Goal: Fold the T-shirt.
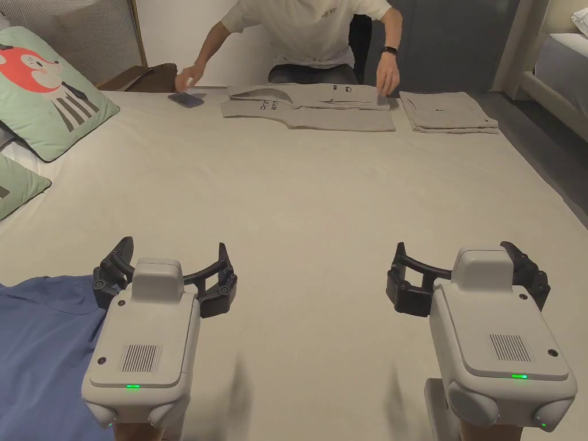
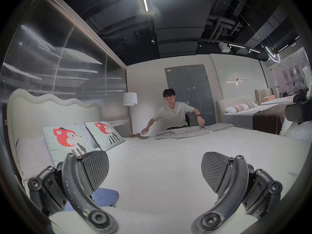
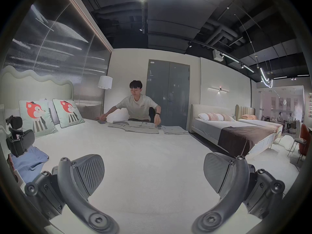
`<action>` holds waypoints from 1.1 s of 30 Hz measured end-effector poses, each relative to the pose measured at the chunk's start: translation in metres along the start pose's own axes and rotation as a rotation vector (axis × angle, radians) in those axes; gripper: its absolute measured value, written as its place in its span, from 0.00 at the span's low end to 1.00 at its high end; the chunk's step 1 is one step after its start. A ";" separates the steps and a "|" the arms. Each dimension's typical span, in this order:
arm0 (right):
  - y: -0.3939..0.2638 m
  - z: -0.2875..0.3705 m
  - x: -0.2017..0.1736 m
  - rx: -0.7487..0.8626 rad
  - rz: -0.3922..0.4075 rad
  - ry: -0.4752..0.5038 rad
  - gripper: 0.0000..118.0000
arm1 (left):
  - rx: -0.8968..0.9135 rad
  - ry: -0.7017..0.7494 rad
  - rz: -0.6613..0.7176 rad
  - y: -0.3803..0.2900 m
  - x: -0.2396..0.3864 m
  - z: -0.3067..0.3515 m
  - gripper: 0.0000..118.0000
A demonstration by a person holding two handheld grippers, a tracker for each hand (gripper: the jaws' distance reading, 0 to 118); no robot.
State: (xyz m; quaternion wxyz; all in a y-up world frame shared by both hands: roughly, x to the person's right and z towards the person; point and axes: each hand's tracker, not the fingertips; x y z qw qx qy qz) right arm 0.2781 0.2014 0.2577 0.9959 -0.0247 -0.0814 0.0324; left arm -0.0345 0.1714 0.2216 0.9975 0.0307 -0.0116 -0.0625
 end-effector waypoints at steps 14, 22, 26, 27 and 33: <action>0.002 0.002 -0.001 -0.014 -0.002 0.001 0.00 | 0.008 -0.024 0.000 0.007 0.011 0.003 0.00; 0.006 -0.001 -0.015 -0.009 0.000 0.049 0.00 | 0.007 0.008 0.006 0.008 -0.006 0.009 0.00; 0.009 -0.010 -0.047 0.000 -0.008 0.135 0.00 | 0.004 0.085 -0.001 0.009 -0.035 0.022 0.00; 0.010 -0.011 -0.057 0.002 -0.013 0.166 0.00 | 0.001 0.113 -0.011 0.009 -0.043 0.026 0.00; 0.016 -0.015 -0.130 0.022 -0.022 0.342 0.00 | -0.022 0.272 -0.058 0.008 -0.110 0.056 0.00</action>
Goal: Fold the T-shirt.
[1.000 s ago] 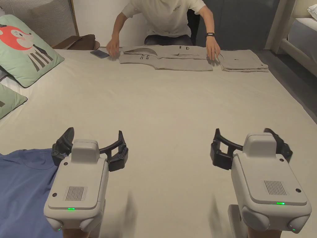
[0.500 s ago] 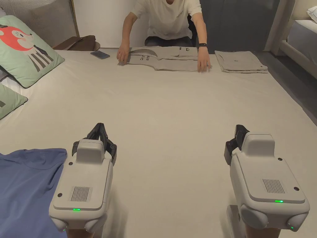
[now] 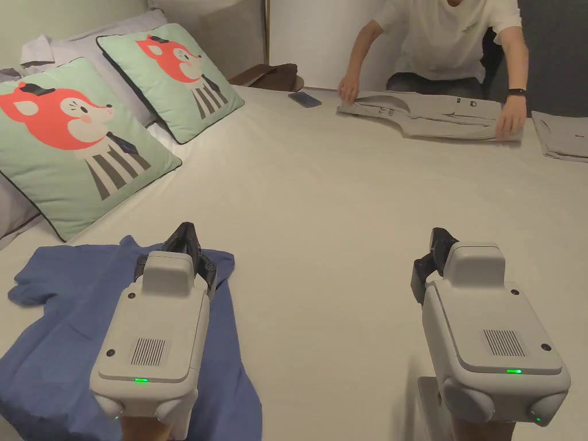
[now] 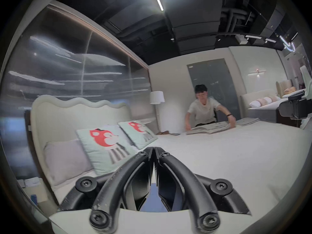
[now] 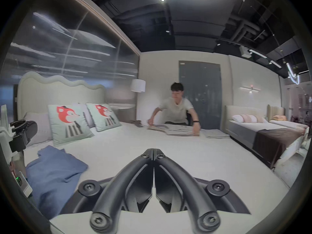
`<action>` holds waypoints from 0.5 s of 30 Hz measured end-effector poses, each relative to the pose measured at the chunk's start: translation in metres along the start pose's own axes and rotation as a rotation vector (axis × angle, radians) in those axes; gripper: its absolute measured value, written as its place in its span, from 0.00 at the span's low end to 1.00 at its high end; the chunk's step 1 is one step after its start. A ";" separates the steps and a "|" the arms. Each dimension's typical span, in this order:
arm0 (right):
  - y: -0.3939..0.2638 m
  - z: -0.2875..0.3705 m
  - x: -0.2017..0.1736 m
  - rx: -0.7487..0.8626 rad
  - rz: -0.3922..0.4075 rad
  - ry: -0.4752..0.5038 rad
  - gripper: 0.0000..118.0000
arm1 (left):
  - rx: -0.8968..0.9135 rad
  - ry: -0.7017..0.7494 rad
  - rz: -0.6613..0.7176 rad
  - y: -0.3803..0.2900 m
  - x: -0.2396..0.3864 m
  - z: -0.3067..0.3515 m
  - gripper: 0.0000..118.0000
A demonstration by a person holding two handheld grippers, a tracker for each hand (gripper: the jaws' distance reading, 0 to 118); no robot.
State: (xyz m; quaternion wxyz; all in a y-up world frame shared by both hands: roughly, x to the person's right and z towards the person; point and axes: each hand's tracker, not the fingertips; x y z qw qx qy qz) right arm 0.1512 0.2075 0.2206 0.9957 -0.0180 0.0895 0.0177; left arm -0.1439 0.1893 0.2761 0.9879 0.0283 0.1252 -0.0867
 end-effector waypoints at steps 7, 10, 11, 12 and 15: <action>0.000 -0.021 -0.083 0.003 -0.008 0.190 0.00 | -0.049 0.183 -0.035 -0.005 -0.083 0.024 0.00; 0.000 -0.025 -0.114 0.002 -0.006 0.255 0.00 | -0.057 0.249 -0.043 -0.007 -0.111 0.037 0.00; -0.003 -0.030 -0.121 -0.001 -0.008 0.277 0.00 | -0.063 0.273 -0.042 -0.008 -0.119 0.041 0.00; -0.003 -0.031 -0.128 -0.003 -0.008 0.292 0.00 | -0.067 0.287 -0.042 -0.009 -0.125 0.044 0.00; -0.003 -0.033 -0.147 -0.005 -0.004 0.332 0.00 | -0.081 0.323 -0.041 -0.014 -0.143 0.053 0.00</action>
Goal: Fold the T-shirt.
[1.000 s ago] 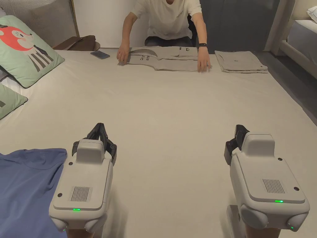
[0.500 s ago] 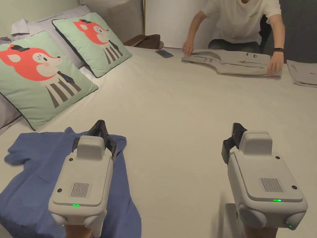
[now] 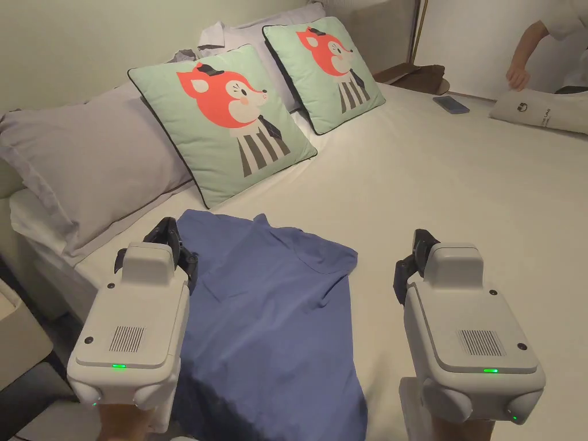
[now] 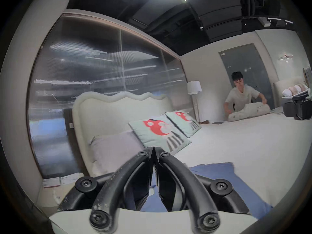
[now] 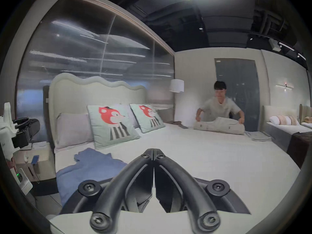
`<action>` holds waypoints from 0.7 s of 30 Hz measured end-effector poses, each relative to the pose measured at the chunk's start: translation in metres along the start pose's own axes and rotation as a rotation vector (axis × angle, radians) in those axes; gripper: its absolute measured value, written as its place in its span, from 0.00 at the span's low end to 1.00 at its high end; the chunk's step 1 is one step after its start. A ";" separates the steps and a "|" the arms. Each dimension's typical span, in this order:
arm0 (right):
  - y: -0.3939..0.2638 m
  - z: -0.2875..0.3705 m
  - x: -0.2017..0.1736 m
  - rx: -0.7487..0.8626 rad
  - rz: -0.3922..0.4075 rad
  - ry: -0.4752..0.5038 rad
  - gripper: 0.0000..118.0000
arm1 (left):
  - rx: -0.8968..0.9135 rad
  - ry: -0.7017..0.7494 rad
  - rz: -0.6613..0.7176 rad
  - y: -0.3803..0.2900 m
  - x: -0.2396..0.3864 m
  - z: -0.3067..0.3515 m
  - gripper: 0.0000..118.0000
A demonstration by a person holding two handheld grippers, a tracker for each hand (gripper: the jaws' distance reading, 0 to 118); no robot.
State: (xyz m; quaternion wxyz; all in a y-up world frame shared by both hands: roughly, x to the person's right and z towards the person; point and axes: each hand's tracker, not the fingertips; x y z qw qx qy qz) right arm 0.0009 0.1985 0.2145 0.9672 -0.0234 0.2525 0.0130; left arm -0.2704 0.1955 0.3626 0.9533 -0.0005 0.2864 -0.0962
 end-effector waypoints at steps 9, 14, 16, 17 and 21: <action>0.001 -0.010 -0.014 0.002 0.020 0.042 0.00 | -0.048 0.012 0.011 -0.008 -0.013 -0.009 0.00; 0.000 -0.010 0.001 0.000 0.022 0.014 0.00 | -0.168 -0.105 0.040 -0.004 0.005 -0.033 0.00; 0.000 -0.006 0.009 -0.002 0.024 -0.003 0.00 | -0.272 -0.169 0.041 -0.003 0.017 -0.051 0.00; 0.000 -0.005 0.013 -0.001 0.025 -0.013 0.00 | -0.337 -0.200 0.042 -0.003 0.024 -0.062 0.00; -0.003 -0.002 0.032 -0.002 0.032 -0.056 0.00 | -0.564 -0.321 0.085 -0.008 0.051 -0.099 0.00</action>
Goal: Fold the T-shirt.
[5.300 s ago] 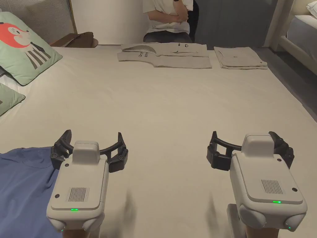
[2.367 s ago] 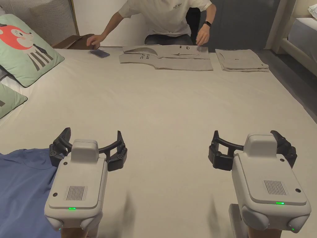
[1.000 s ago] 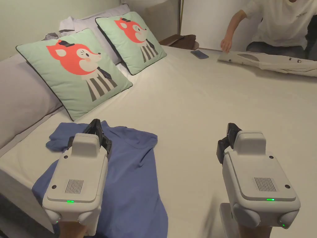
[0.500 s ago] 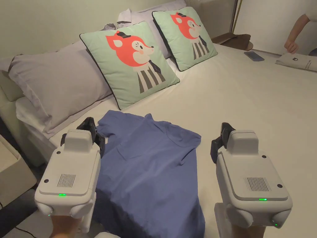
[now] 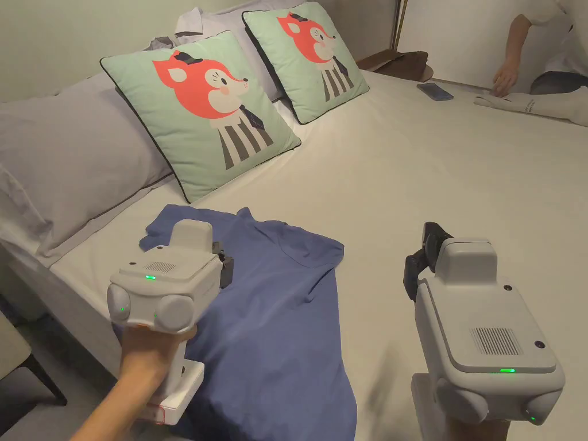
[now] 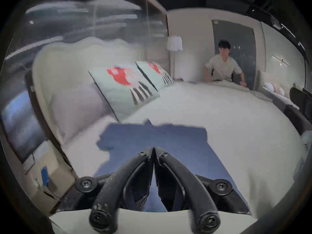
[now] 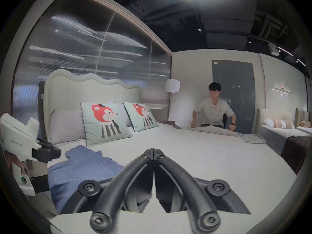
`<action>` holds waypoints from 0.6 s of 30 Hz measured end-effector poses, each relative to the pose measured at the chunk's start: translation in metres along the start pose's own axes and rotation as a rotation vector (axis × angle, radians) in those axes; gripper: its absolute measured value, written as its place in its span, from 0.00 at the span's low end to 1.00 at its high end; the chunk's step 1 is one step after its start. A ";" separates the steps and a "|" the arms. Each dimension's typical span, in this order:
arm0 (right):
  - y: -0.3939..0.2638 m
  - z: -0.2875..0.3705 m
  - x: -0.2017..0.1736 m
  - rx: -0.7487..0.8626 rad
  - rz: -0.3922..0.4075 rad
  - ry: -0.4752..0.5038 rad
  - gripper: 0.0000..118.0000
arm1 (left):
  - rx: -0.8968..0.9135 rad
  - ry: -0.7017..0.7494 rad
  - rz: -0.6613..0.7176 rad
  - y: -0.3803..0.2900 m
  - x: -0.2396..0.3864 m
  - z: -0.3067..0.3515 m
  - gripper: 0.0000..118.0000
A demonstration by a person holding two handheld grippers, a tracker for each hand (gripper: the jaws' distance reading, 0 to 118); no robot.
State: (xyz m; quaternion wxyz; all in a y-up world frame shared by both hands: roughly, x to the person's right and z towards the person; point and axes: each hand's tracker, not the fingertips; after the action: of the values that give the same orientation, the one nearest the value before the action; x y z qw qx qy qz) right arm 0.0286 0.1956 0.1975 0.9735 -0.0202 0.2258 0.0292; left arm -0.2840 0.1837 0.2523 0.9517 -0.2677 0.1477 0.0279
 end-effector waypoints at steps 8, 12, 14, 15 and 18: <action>-0.008 0.006 0.028 -0.023 -0.001 -0.062 0.00 | -0.321 -0.096 0.062 -0.006 0.026 -0.077 0.60; -0.015 0.006 0.040 -0.045 -0.005 -0.089 0.00 | -0.359 -0.061 0.055 -0.020 0.034 -0.097 0.92; -0.018 0.007 0.044 -0.057 -0.012 -0.100 0.00 | -0.401 -0.057 0.055 -0.026 0.037 -0.104 0.92; -0.019 0.008 0.045 -0.060 -0.013 -0.103 0.00 | -0.418 -0.055 0.053 -0.030 0.038 -0.108 0.91; -0.020 0.012 0.049 -0.066 -0.014 -0.113 0.00 | -0.447 -0.037 0.045 -0.040 0.041 -0.114 0.77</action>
State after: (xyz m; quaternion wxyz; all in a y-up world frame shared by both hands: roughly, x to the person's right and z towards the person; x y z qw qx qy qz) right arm 0.0791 0.1783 0.1870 0.9837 -0.0519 0.1691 0.0310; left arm -0.2700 0.0897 0.1679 0.8704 -0.4679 0.1264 0.0862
